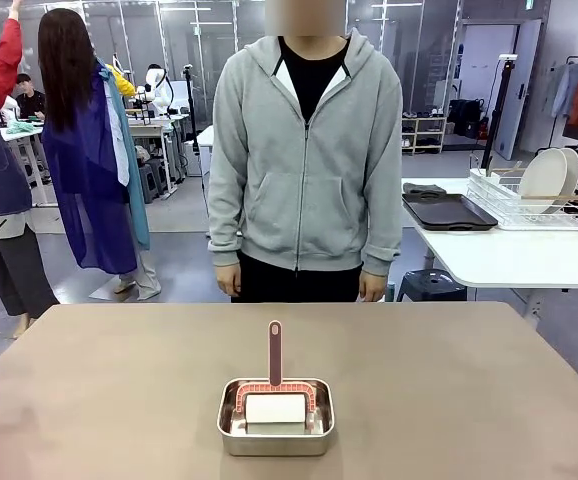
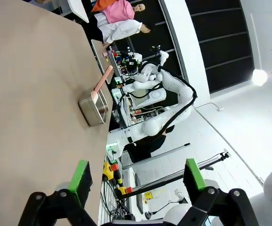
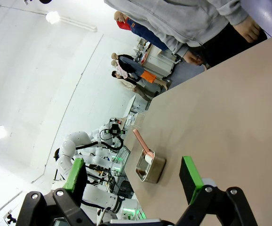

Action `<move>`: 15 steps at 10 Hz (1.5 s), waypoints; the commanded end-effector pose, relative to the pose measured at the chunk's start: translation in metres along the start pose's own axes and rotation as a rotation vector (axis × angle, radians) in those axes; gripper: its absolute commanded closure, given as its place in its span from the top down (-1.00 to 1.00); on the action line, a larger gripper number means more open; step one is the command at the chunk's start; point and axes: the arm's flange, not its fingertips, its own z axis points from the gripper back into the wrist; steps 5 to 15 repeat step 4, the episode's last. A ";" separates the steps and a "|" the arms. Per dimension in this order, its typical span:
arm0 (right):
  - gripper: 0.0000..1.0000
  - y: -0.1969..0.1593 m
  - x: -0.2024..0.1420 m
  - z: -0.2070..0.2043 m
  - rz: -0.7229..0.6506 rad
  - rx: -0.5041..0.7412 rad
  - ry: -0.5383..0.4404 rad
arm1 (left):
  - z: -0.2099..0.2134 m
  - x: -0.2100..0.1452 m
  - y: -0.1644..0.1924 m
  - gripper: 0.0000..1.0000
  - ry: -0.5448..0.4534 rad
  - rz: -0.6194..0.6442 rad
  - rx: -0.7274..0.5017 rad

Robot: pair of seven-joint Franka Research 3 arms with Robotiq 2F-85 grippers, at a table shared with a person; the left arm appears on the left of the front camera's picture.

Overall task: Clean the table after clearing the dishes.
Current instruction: Place the Lint Roller back on top of the Airtight Container.

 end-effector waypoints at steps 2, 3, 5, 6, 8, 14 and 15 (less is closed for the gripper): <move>1.00 0.004 -0.001 -0.001 -0.003 0.003 0.001 | 0.002 -0.002 -0.001 1.00 0.000 -0.007 0.007; 1.00 0.004 -0.001 -0.001 -0.003 0.003 0.001 | 0.002 -0.002 -0.001 1.00 0.000 -0.007 0.007; 1.00 0.004 -0.001 -0.001 -0.003 0.003 0.001 | 0.002 -0.002 -0.001 1.00 0.000 -0.007 0.007; 1.00 0.004 -0.001 -0.001 -0.003 0.003 0.001 | 0.002 -0.002 -0.001 1.00 0.000 -0.007 0.007; 1.00 0.004 -0.001 -0.001 -0.003 0.003 0.001 | 0.002 -0.002 -0.001 1.00 0.000 -0.007 0.007; 1.00 0.004 -0.001 -0.001 -0.003 0.003 0.001 | 0.002 -0.002 -0.001 1.00 0.000 -0.007 0.007; 1.00 0.004 -0.001 -0.001 -0.003 0.003 0.001 | 0.002 -0.002 -0.001 1.00 0.000 -0.007 0.007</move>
